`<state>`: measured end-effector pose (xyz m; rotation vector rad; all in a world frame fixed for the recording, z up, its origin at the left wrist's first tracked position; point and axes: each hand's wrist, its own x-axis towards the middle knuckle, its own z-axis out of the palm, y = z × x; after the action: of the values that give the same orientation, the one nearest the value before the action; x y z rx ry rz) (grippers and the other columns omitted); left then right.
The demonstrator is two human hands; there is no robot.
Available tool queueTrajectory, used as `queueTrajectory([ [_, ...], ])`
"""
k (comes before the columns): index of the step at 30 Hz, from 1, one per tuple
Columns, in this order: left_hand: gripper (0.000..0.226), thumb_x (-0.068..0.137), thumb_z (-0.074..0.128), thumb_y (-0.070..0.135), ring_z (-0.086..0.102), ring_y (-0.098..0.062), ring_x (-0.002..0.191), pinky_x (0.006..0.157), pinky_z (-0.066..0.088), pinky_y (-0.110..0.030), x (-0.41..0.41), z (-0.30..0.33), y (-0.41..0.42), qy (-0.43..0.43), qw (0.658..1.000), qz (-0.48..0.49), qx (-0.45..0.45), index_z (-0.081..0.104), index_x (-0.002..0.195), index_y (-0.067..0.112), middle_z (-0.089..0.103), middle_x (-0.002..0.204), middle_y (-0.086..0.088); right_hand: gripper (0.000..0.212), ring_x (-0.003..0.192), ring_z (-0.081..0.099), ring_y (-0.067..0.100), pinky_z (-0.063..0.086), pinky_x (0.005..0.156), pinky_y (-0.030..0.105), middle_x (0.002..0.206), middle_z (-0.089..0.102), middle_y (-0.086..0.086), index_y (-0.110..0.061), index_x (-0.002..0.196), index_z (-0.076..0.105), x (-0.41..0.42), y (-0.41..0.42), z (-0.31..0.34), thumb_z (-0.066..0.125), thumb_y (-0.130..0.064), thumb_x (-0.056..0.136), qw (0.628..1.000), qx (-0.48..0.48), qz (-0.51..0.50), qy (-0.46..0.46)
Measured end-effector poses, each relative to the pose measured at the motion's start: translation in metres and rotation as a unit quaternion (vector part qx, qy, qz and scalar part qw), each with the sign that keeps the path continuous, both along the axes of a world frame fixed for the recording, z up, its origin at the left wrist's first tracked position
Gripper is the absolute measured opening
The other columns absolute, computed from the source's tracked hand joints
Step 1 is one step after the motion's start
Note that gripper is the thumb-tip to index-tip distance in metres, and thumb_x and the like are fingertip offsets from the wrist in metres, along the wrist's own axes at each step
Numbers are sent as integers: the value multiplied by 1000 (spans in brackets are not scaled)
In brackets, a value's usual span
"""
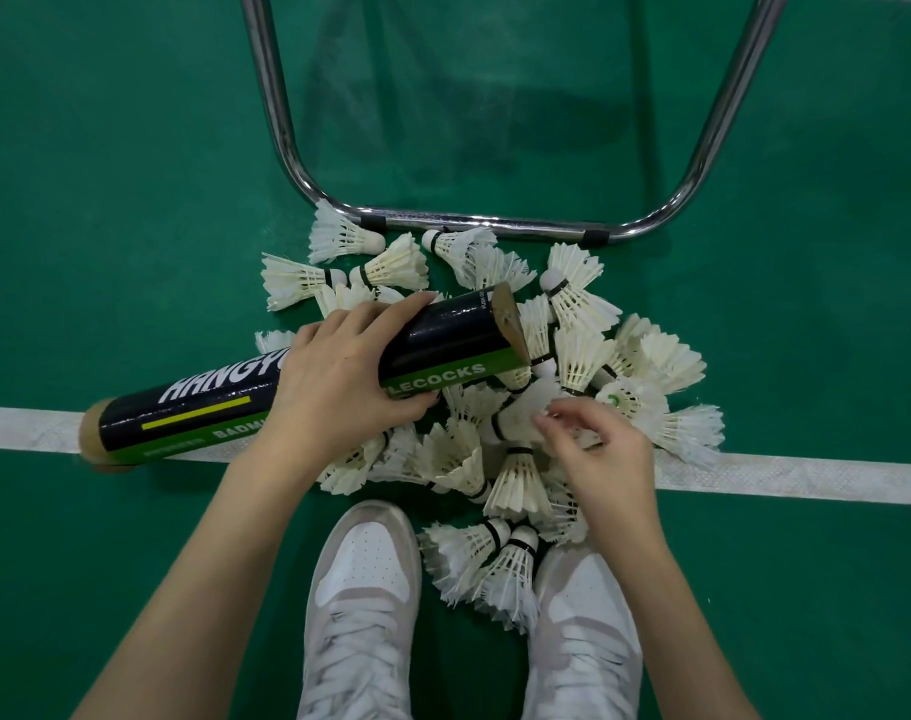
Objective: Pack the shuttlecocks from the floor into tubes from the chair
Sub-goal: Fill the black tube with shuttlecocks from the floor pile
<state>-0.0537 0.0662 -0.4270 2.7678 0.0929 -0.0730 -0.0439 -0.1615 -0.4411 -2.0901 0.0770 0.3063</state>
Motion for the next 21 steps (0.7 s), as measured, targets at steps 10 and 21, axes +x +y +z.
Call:
queueTrajectory([
  [10,81,69,66,55,48,-20,110,92,32,-37,-5,9,-1,29,999,-20,-14,30,140,43,53,122,6,10,93,64,15,50,85,30,88,68,-4,-33,82,61,14,-10,28,66,-25,85,983,103,-140,-54],
  [21,82,62,79,41,54,-26,104,90,37,-42,-12,2,-13,-36,998,-51,14,43,136,35,59,117,1,5,68,61,-4,47,64,9,69,66,-15,-21,88,60,8,11,46,61,-17,86,974,214,-77,-4],
])
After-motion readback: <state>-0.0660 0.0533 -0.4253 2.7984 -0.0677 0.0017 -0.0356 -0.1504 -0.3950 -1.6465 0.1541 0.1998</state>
